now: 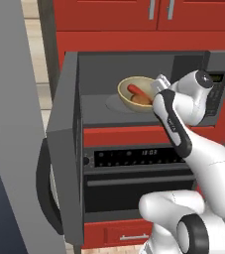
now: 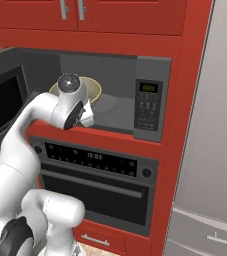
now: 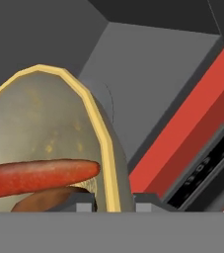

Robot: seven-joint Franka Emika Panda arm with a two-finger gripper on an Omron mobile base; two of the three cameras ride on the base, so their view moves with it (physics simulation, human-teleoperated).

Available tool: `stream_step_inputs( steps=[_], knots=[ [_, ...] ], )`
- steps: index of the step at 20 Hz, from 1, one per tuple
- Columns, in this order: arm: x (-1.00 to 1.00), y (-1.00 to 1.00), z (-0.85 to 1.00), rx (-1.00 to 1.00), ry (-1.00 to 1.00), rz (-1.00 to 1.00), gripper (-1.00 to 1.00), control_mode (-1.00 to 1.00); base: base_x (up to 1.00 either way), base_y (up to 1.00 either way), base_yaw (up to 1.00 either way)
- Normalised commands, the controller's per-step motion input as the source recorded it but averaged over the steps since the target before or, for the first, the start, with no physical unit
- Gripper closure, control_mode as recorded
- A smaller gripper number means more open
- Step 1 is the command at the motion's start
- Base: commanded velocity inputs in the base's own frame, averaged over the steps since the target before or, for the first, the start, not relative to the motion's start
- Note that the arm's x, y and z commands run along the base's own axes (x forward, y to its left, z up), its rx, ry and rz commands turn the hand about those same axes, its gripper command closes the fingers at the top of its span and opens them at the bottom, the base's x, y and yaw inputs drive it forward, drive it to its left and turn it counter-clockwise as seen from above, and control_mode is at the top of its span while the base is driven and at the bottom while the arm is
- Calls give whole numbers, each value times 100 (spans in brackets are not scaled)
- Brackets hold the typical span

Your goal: Place the bowl containing the carrot and potato in the microwave. Close the microwave door and press the start button to microwave the meal.

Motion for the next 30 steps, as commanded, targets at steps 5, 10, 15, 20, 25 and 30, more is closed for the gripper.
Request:
stream_step_inputs(
  steps=[5, 10, 15, 20, 25, 30],
  knots=[
    [45, 0, -5, 0, 0, 0, 100, -100, 0, 0, 0],
    [45, 0, -9, 0, 0, 0, 100, -100, 0, 0, 0],
    [42, 0, -23, 0, 0, 0, 100, -100, 0, 0, 0],
    [39, 0, -39, 0, 0, 0, 100, -100, 0, 0, 0],
    [42, 0, -23, 0, 0, 0, 100, -100, 0, 0, 0],
    [54, 0, 0, 0, 6, 0, 100, -100, 0, 0, 0]
  ],
)
